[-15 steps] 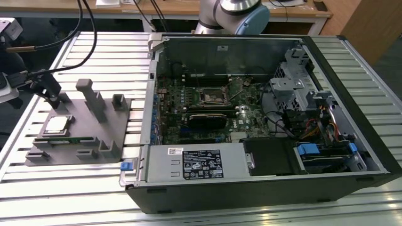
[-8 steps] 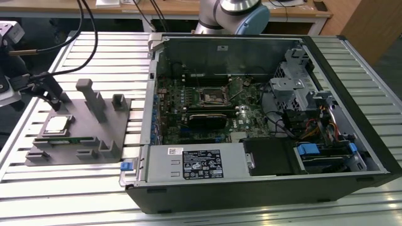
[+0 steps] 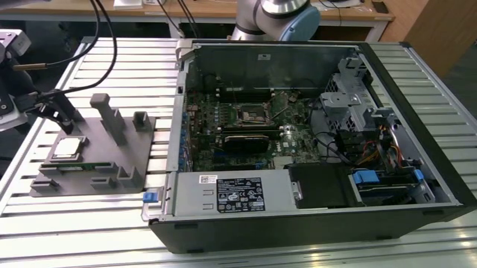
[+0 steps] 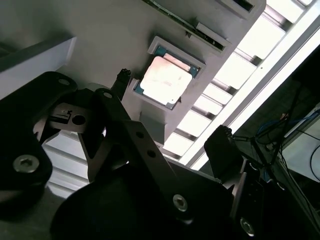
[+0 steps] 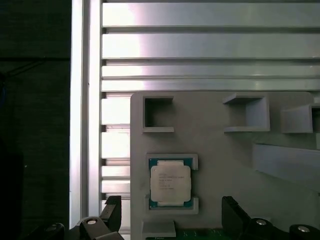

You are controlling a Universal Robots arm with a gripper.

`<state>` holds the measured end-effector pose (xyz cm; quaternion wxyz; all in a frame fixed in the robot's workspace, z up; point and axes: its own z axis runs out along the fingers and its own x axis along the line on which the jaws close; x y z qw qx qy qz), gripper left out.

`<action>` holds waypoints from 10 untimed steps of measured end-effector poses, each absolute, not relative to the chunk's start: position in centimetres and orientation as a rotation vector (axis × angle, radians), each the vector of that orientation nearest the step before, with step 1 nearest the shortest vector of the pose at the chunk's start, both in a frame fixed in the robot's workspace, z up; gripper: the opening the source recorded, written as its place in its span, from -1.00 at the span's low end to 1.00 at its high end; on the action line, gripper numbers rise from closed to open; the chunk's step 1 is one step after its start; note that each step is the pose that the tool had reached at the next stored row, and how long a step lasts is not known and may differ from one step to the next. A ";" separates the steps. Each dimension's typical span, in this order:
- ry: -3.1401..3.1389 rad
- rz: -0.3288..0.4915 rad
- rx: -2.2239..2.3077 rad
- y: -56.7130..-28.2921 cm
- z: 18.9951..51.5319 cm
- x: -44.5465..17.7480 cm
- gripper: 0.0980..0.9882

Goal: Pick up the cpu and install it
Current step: 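Pick up the cpu and move it towards the insertion slot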

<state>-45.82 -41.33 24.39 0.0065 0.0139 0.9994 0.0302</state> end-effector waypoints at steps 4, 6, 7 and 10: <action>3.128 0.093 0.033 -41.4 24.0 -45.8 0.75; 3.130 0.092 0.017 -41.4 23.8 -45.8 0.75; 3.131 0.092 0.008 -41.4 23.7 -45.8 0.75; 3.133 0.092 -0.003 -41.5 23.3 -45.8 0.75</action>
